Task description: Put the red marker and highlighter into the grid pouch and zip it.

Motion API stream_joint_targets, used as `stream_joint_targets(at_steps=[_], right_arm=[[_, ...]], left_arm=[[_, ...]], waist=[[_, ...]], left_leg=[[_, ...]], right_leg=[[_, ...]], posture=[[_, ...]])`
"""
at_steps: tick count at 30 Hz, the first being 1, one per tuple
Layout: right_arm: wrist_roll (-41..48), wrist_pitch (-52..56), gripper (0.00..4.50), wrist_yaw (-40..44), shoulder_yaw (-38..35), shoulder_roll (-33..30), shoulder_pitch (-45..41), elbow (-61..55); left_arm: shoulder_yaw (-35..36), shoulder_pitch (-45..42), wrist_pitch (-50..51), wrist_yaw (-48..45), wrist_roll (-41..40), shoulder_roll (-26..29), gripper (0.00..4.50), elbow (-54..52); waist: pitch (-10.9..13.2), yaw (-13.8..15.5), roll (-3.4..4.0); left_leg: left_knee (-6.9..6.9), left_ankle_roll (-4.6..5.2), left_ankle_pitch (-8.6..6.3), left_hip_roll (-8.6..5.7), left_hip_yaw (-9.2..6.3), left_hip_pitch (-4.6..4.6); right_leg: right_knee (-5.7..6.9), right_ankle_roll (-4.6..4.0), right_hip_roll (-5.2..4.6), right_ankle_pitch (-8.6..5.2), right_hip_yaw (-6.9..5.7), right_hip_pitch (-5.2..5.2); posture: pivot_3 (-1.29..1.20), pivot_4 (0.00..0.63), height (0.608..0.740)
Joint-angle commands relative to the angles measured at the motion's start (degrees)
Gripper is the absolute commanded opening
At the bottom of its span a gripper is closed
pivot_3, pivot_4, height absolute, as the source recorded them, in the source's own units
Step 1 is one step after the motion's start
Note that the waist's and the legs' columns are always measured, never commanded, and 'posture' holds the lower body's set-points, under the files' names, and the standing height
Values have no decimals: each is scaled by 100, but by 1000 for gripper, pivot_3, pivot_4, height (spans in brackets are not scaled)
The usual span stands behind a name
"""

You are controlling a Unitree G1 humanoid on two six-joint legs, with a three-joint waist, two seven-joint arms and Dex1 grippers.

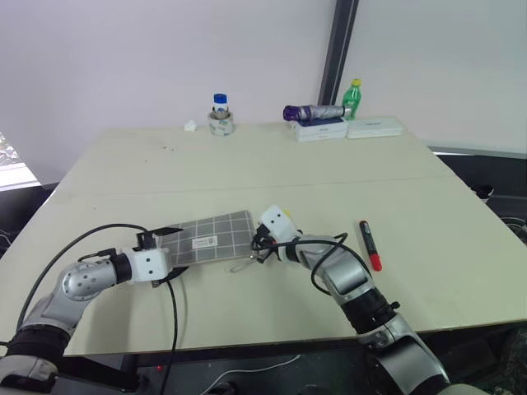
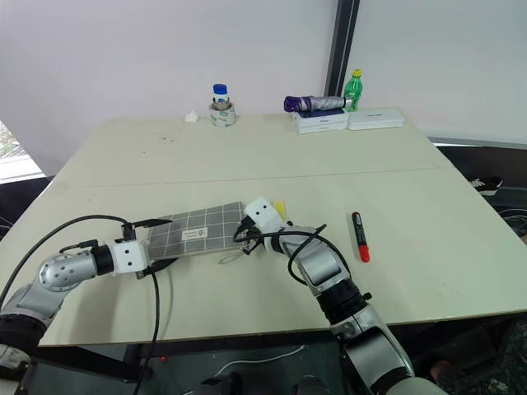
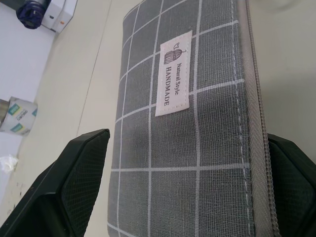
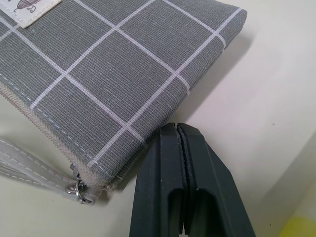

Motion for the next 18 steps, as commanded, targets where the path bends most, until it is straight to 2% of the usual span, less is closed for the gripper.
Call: stream_joint_targets(at_steps=[1,3,10,15,18], right_arm=[[-17,-110,1,7,20,54,-9,-176],[-19,-112,0,6,21,53,-6,-176],[-18,-123,0,18,11,40,-24,-163],[-12,-161,0,6,-109,-47,-120,-141],[-14,-194,0,5,-158,-93,-173,-120]], left_arm=[[111,101,62,11,-100,33,4254,-119],[120,149,82,2,-146,36,3653,-164],[141,265,193,14,-181,9,156,-348],[132,400,759,50,-242,-112,64,-895],[227,518,1310,2,-579,-291,64,-1306]], waist=[[0,0,0],[0,-1,0],[0,2,0],[0,2,0],[0,6,0]], left_leg=[[0,0,0,0,0,0],[0,0,0,0,1,0],[0,-2,1,1,0,-2],[0,-2,1,1,0,-2],[0,-2,1,1,-1,-2]], right_leg=[[1,0,0,0,0,-1],[2,0,0,0,1,-2],[4,0,1,0,3,-6],[4,0,1,0,3,-6],[4,0,1,0,4,-5]], posture=[[0,150,740],[0,150,740],[0,150,740],[0,150,740],[0,150,740]])
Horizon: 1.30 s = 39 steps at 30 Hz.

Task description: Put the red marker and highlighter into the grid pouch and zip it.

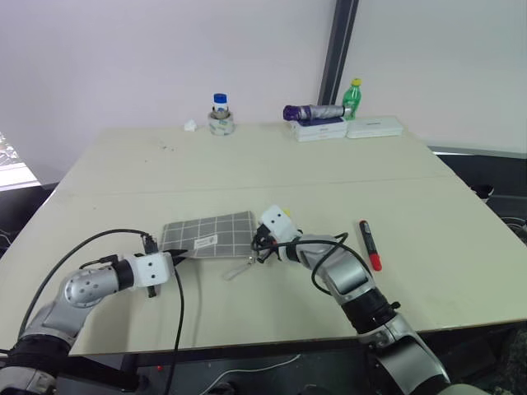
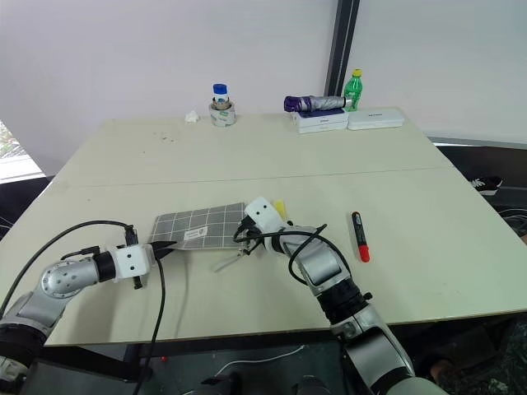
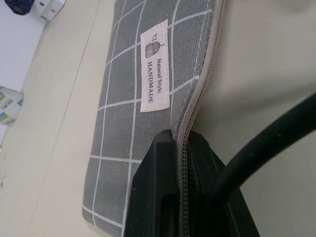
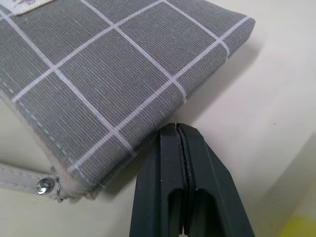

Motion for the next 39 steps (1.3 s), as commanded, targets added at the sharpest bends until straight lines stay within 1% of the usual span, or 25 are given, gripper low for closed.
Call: stream_joint_targets(at_steps=[1,2,3,5,8,15,16,17,18,19,21,23,26,29,31,36,39], right_arm=[[-12,-148,0,7,-104,-18,-174,-122],[-11,-153,0,9,-108,-22,-180,-120],[-9,-149,0,11,-110,-27,-184,-132],[-4,-138,0,15,-112,-33,-186,-163],[3,-117,0,22,-106,-30,-176,-222],[11,-117,0,34,-107,-35,-151,-259],[12,-121,0,39,-106,-37,-147,-256],[11,-128,0,42,-105,-36,-147,-250],[9,-133,0,46,-106,-36,-149,-243],[4,-146,0,50,-101,-34,-154,-231],[0,-165,0,53,-93,-23,-171,-200],[-3,-185,0,55,-85,-8,-192,-171],[-9,-208,0,59,-88,11,-220,-131],[-17,-245,0,61,-76,38,-232,-89],[-19,-252,0,59,-63,58,-229,-91],[-23,-227,0,38,-73,91,-238,-119],[-30,-232,0,17,-77,96,-236,-119]], left_arm=[[238,102,536,-44,-494,-152,380,-573],[265,137,627,-64,-547,-177,739,-667],[287,168,676,-39,-514,-172,969,-743],[318,234,729,-4,-453,-131,1868,-874],[459,435,709,-50,-516,14,3372,-1064],[1108,1094,890,-247,-910,440,3372,-1491],[1241,1247,973,-374,-1094,504,3649,-1515],[1344,1362,960,-412,-1109,582,3914,-1489],[1409,1430,948,-430,-1101,629,4218,-1475],[1456,1451,861,-345,-937,691,4430,-1353],[1492,1458,647,-202,-612,815,4430,-1118],[1514,1445,495,-211,-548,904,4430,-958],[1440,1284,133,-38,-195,1064,4430,-507],[1215,861,-329,329,393,1150,4430,149],[1010,536,-593,571,737,1103,4430,489],[587,-8,-1153,991,1243,997,4430,1192],[380,-315,-1399,1190,1357,843,4430,1539]], waist=[[0,-3,0],[0,-7,0],[0,-8,0],[0,-15,0],[0,-23,0],[0,-1,0],[0,-6,0],[0,-9,0],[1,-10,0],[1,-10,0],[1,-1,0],[1,-5,0],[1,-2,0],[1,2,0],[1,2,0],[1,-8,0],[0,-6,0]], left_leg=[[0,0,0,1,0,0],[0,0,0,1,0,-1],[0,0,0,1,0,-1],[-1,-1,0,2,0,-1],[-3,-1,0,3,2,-1],[-4,-1,0,9,2,-3],[-3,-1,0,9,1,-3],[-3,-1,0,9,2,-3],[-3,-1,0,9,2,-3],[-4,-1,0,9,3,-3],[-5,-1,0,10,1,-3],[-4,-1,0,9,-1,-1],[-5,-1,0,9,-1,-2],[-5,-1,0,5,0,-2],[-4,-1,0,2,0,-2],[-5,-1,0,-1,3,-3],[-6,-2,1,-2,2,-4]], right_leg=[[0,0,0,0,0,0],[0,0,1,0,0,-1],[0,0,1,0,0,-2],[1,-1,1,0,1,-4],[3,-1,3,0,7,-11],[4,-2,0,-1,10,-15],[4,-2,-1,-1,10,-15],[3,-3,-2,-1,11,-14],[3,-3,-3,-1,11,-14],[3,-4,-3,-2,12,-16],[4,-8,-1,-4,10,-20],[4,-8,0,-4,8,-23],[4,-8,0,-4,9,-24],[4,-8,2,-4,7,-27],[4,-8,2,-4,7,-29],[6,-7,2,-3,8,-24],[13,-7,4,-3,8,-24]], posture=[[0,150,740],[0,150,740],[0,150,740],[0,150,740],[0,150,740],[0,150,740],[0,150,740],[0,150,740],[0,150,740],[0,150,740],[0,150,740],[0,150,740],[0,150,740],[0,150,740],[0,150,740],[0,150,740],[0,150,740]])
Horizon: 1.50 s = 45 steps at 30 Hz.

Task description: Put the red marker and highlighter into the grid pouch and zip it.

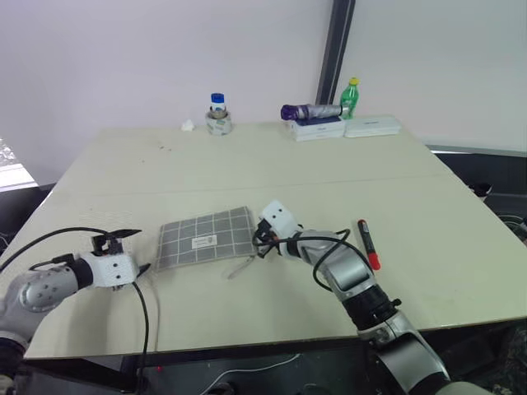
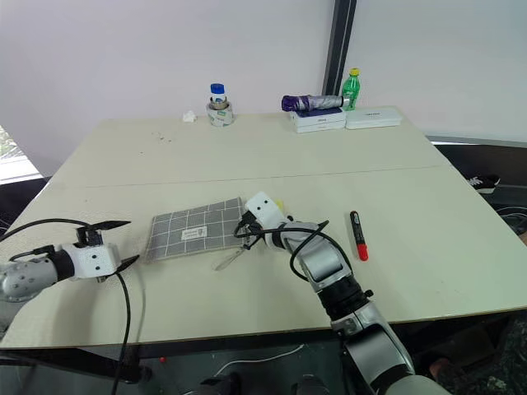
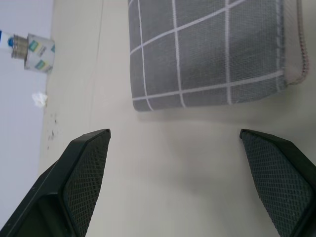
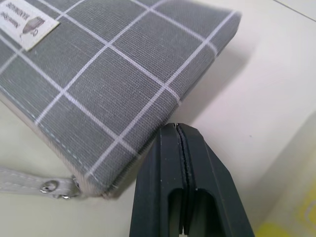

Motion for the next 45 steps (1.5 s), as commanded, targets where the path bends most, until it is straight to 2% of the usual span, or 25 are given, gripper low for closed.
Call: stream_joint_targets(at_steps=[1,10,13,20,21,27,34,39,42,43,45], right_arm=[[-24,-82,0,-25,-30,54,-143,-142],[-39,-123,0,-50,-14,49,-133,-58],[-44,-126,0,-40,-4,53,-124,-42],[-65,-145,0,-17,12,81,-116,5],[-66,-145,0,-19,13,86,-116,8],[-66,-128,0,-27,-10,83,-102,-29],[-147,-454,0,62,-182,-364,-214,-379],[-120,-818,0,253,-355,-768,-286,-742],[280,-685,0,576,-742,-948,-331,-914],[371,-615,557,643,-829,-987,-333,-946],[511,-527,1293,747,-960,-1058,-301,-1057]], left_arm=[[-207,-280,-342,235,135,-140,4430,372],[-520,-415,-736,-48,-128,-369,4430,520],[-502,-382,-839,-106,-274,-376,3662,480],[-426,-154,-800,-397,-765,-442,207,99],[-420,-93,-773,-437,-847,-454,93,8],[-268,358,-151,-643,-1403,-524,93,-733],[413,1147,2327,-394,-2512,-909,93,-2702],[939,1563,3573,52,-2996,-1321,93,-3828],[978,1696,4100,353,-3043,-1647,93,-4444],[952,1709,4244,433,-3037,-1749,0,-4593],[827,1695,4538,587,-3027,-1991,0,-4882]], waist=[[0,0,0],[-1,2,0],[-1,-1,0],[0,-4,0],[0,-6,0],[0,-8,0],[0,1,0],[0,-2,-1],[0,0,-1],[0,2,-1],[0,4,-2]], left_leg=[[1,0,0,0,1,1],[4,-2,1,-1,-1,1],[4,-2,1,-1,0,1],[3,-2,1,1,-1,0],[3,-2,1,1,-1,0],[3,-2,1,4,-1,0],[3,-2,1,10,-3,-1],[4,-2,1,11,-3,-1],[4,-2,1,11,-2,0],[4,-2,1,11,-2,-1],[5,-2,1,11,-2,-1]], right_leg=[[3,0,0,0,0,1],[5,0,-2,0,0,3],[5,0,-2,0,0,4],[5,0,0,0,0,2],[6,0,-1,0,0,2],[6,0,-1,0,1,2],[5,0,-4,0,3,3],[4,0,-4,0,3,4],[4,-1,-3,-1,3,7],[3,-1,-3,-1,3,7],[2,-1,-3,-1,3,9]], posture=[[0,150,740],[0,150,740],[0,150,740],[0,150,740],[0,150,740],[0,150,740],[0,150,740],[0,150,740],[0,150,740],[0,150,740],[0,150,740]])
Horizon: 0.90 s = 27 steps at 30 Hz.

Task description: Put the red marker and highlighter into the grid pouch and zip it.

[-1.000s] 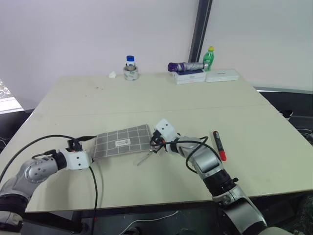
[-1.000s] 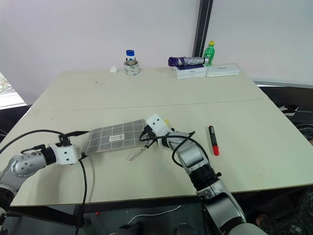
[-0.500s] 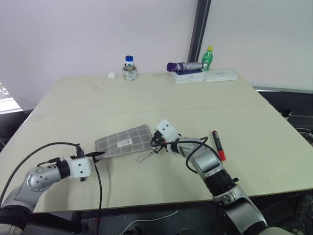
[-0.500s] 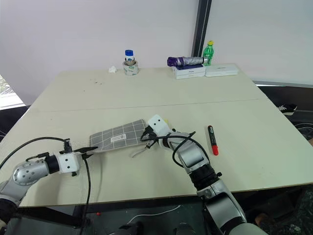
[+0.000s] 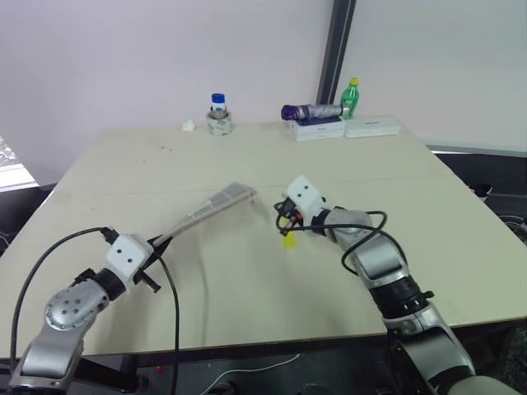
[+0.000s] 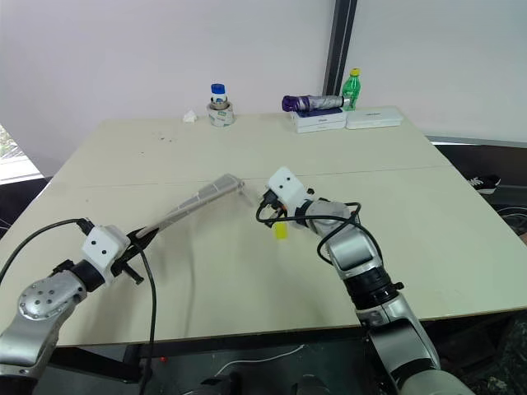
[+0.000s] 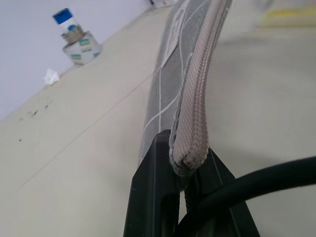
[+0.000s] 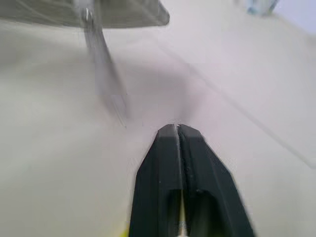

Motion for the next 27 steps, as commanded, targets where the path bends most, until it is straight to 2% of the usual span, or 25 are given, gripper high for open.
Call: stream_joint_targets(at_steps=[1,5,17,20,26,27], right_arm=[[353,119,1836,197,-328,-96,-109,-412],[574,207,3923,291,-461,-136,-33,-630],[595,198,3923,-126,-533,87,-208,-365],[644,288,3054,-195,-554,164,-250,-273],[677,363,31,-229,-471,193,-261,-332],[678,384,31,-226,-435,198,-264,-369]], left_arm=[[-38,-31,436,286,-20,-271,0,-639],[-243,-123,790,398,74,-569,0,-917],[-543,-319,980,367,269,-901,0,-975],[-548,-342,976,357,291,-927,0,-958],[-676,-390,1102,439,376,-1067,0,-1010],[-708,-406,1156,467,397,-1106,0,-1020]], waist=[[0,4,-1],[0,7,-1],[0,11,-1],[0,12,-1],[0,13,-1],[0,13,-1]], left_leg=[[0,0,0,0,0,0],[1,0,0,-1,0,0],[1,-1,1,-3,2,0],[1,-1,1,-3,2,0],[1,-2,1,-3,2,0],[1,-2,1,-3,2,0]], right_leg=[[0,0,0,0,0,1],[-1,0,0,0,0,2],[-2,-2,1,-1,0,2],[-3,-2,-1,-1,0,2],[-4,-2,-1,-1,0,3],[-4,-2,-1,-1,0,3]], posture=[[0,150,740],[0,150,740],[0,150,740],[0,150,740],[0,150,740],[0,150,740]])
